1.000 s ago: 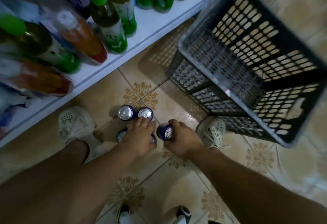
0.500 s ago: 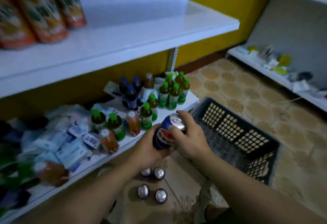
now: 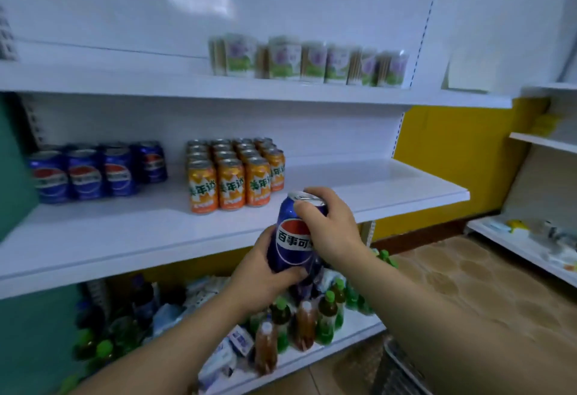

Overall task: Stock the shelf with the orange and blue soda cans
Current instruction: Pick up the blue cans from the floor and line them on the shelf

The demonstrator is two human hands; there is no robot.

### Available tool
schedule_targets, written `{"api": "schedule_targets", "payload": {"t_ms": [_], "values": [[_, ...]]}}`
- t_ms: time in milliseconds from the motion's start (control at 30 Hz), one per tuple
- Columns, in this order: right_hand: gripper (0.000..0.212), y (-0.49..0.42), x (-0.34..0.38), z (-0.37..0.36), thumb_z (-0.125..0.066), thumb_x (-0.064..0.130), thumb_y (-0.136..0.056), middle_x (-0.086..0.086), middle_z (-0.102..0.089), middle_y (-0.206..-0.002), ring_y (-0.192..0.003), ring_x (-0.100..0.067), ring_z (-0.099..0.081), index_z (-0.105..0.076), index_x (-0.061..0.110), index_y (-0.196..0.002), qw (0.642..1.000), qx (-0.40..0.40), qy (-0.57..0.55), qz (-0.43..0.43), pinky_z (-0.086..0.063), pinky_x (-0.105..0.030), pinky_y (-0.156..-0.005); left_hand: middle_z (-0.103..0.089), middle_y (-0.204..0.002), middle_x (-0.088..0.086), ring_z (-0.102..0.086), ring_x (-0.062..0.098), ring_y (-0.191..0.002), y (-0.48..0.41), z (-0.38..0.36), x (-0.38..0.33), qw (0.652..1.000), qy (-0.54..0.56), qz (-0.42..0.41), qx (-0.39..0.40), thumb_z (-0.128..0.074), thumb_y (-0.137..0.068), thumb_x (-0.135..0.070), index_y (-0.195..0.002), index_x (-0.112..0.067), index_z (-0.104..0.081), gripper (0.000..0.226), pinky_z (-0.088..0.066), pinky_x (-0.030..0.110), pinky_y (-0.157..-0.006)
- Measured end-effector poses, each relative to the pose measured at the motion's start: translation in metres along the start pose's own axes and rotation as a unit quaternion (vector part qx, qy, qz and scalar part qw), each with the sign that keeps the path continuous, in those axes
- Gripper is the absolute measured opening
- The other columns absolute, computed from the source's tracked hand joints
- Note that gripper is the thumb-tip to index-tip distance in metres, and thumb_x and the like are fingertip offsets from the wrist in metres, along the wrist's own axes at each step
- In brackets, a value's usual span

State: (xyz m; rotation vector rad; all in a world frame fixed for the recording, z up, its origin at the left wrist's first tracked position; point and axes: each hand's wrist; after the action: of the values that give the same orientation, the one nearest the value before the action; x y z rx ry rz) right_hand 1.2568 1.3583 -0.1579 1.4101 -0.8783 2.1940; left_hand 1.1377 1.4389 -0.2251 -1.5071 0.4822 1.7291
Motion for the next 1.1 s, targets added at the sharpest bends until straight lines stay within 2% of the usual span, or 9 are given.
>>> {"api": "schedule_targets", "payload": {"t_ms": [100,200,367,467,533,600,700,967,1100], "values": [[0.023,-0.016,0.025,-0.044,-0.056,0.037,-0.090,0.003,-0.059,-0.105,-0.093,-0.015,-0.060,-0.051,0.033,-0.112,0.998,0.043,0.023,0.028,-0.055,-0.034,-0.077,-0.060,-0.118,-0.016,-0.061,0.002,-0.107,0.004,0.052,-0.008,0.999,-0.024,0.008,-0.026,-0.083,-0.065,-0.026,-0.126,-0.038,-0.041,0.075,-0.052,0.024,-0.089],[0.032,-0.033,0.044,-0.090,-0.054,0.041,-0.089,0.006,-0.056,-0.104,-0.095,-0.016,-0.057,-0.051,0.031,-0.120,0.992,0.079,0.077,0.066,-0.052,-0.033,-0.078,-0.055,-0.117,-0.023,-0.055,-0.004,-0.106,0.008,0.110,-0.008,0.990,-0.130,0.034,-0.050,-0.080,-0.074,-0.030,-0.129,-0.043,-0.033,0.074,-0.046,0.016,-0.083],[0.048,-0.064,0.060,-0.163,-0.052,0.048,-0.088,-0.001,-0.058,-0.123,-0.110,-0.022,-0.056,-0.046,0.027,-0.131,0.975,0.141,0.141,0.093,-0.051,-0.043,-0.090,-0.049,-0.139,-0.010,-0.046,0.008,-0.126,0.011,0.204,0.005,0.931,-0.341,0.102,-0.081,-0.066,-0.079,-0.057,-0.145,-0.032,-0.032,0.078,-0.039,0.026,-0.101],[0.050,-0.078,0.061,-0.197,-0.053,0.048,-0.088,-0.002,-0.057,-0.127,-0.113,-0.022,-0.054,-0.044,0.026,-0.132,0.968,0.169,0.155,0.107,-0.050,-0.040,-0.090,-0.037,-0.152,-0.005,-0.038,0.013,-0.135,0.014,0.252,0.012,0.880,-0.444,0.155,-0.066,-0.026,-0.054,-0.098,-0.147,-0.025,-0.033,0.118,-0.031,0.028,-0.110],[0.049,-0.087,0.058,-0.216,-0.053,0.049,-0.088,-0.002,-0.058,-0.125,-0.113,-0.022,-0.054,-0.044,0.027,-0.131,0.961,0.185,0.170,0.119,-0.050,-0.040,-0.089,-0.032,-0.155,-0.004,-0.032,0.015,-0.140,0.016,0.286,0.024,0.831,-0.517,0.196,-0.051,0.002,-0.033,-0.103,-0.148,-0.025,-0.032,0.143,-0.027,0.034,-0.114],[0.049,-0.095,0.052,-0.233,-0.051,0.051,-0.087,-0.001,-0.058,-0.123,-0.111,-0.022,-0.055,-0.045,0.028,-0.130,0.954,0.196,0.184,0.129,-0.050,-0.041,-0.089,-0.027,-0.157,-0.003,-0.025,0.016,-0.143,0.017,0.316,0.036,0.790,-0.560,0.244,-0.058,-0.006,-0.052,-0.100,-0.150,-0.025,-0.028,0.125,-0.021,0.040,-0.117],[0.048,-0.106,0.044,-0.253,-0.050,0.053,-0.088,0.000,-0.056,-0.124,-0.110,-0.019,-0.054,-0.043,0.029,-0.129,0.947,0.205,0.206,0.140,-0.050,-0.039,-0.089,-0.012,-0.162,-0.001,-0.012,0.020,-0.148,0.019,0.344,0.059,0.763,-0.565,0.306,-0.063,-0.024,-0.087,-0.075,-0.153,-0.027,-0.017,0.082,-0.012,0.048,-0.119],[0.045,-0.126,0.028,-0.282,-0.053,0.050,-0.090,-0.001,-0.059,-0.120,-0.105,-0.018,-0.056,-0.045,0.025,-0.127,0.949,0.183,0.205,0.152,-0.048,-0.034,-0.086,0.004,-0.162,-0.004,0.005,0.020,-0.149,0.021,0.346,0.092,0.758,-0.566,0.312,-0.085,-0.021,-0.089,-0.073,-0.153,-0.034,-0.006,0.077,-0.002,0.053,-0.118],[0.062,-0.130,0.016,-0.285,-0.075,0.053,-0.069,0.008,-0.053,-0.115,-0.102,-0.012,-0.056,-0.041,0.038,-0.118,0.954,0.206,0.172,0.137,-0.053,-0.035,-0.087,0.003,-0.162,-0.005,0.004,0.020,-0.149,0.021,0.347,0.094,0.760,-0.565,0.310,-0.087,-0.021,-0.087,-0.075,-0.153,-0.035,-0.006,0.079,-0.002,0.051,-0.119]]}}
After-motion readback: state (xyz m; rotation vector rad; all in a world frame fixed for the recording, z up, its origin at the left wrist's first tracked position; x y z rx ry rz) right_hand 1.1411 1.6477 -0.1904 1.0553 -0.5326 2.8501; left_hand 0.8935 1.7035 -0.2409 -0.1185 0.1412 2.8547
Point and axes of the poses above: each hand's wrist, its own y-axis away from the middle knuckle, its own z-axis out of the back of the hand, x = y × z
